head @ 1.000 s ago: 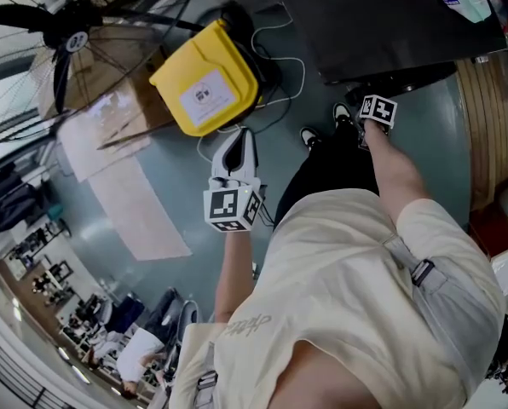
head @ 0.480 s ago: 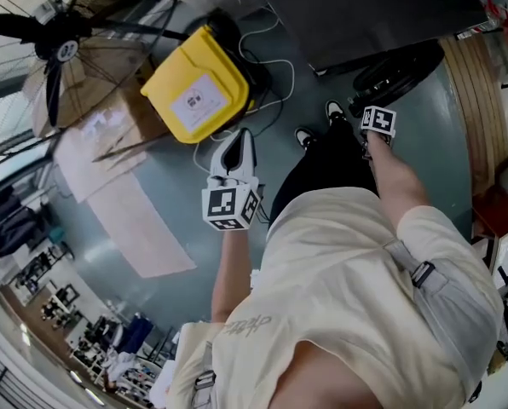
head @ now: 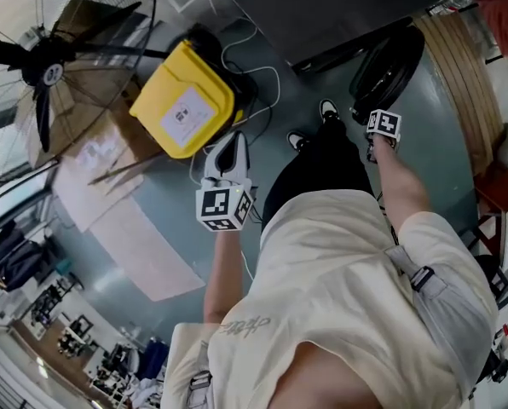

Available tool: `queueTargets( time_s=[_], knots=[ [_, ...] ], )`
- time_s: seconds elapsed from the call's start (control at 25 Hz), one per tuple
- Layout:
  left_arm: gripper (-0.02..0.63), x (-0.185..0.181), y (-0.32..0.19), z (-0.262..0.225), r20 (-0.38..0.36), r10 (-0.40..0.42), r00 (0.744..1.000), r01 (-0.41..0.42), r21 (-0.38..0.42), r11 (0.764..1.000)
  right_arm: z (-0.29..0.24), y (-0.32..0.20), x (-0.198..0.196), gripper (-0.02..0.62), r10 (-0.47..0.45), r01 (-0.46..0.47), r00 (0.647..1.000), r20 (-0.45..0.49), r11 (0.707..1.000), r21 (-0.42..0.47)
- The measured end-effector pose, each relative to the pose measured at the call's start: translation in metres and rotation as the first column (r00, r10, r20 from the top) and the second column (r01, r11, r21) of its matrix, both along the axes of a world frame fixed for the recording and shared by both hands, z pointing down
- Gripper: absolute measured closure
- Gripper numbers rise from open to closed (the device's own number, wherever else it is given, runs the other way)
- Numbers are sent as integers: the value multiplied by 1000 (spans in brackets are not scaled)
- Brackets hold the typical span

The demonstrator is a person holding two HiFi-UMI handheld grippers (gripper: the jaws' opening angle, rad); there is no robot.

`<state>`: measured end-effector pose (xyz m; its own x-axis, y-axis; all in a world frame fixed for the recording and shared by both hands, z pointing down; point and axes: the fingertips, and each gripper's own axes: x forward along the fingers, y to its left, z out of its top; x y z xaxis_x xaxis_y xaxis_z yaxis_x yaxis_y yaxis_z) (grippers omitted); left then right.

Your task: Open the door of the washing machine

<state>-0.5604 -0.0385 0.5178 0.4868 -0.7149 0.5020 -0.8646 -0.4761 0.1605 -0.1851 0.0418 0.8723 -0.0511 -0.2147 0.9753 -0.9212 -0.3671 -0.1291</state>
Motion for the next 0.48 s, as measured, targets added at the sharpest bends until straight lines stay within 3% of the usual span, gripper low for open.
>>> queueTargets(
  time_s=[0.16, 0.48],
  knots=[
    [592, 9, 1, 6, -5, 19, 1000, -19, -4, 1000, -1, 19, 20, 532, 19, -19, 1000, -22, 999, -37],
    [592, 56, 14, 12, 7, 77, 997, -77, -26, 997, 6, 59, 77, 541, 68, -70, 996, -58, 997, -30]
  ],
)
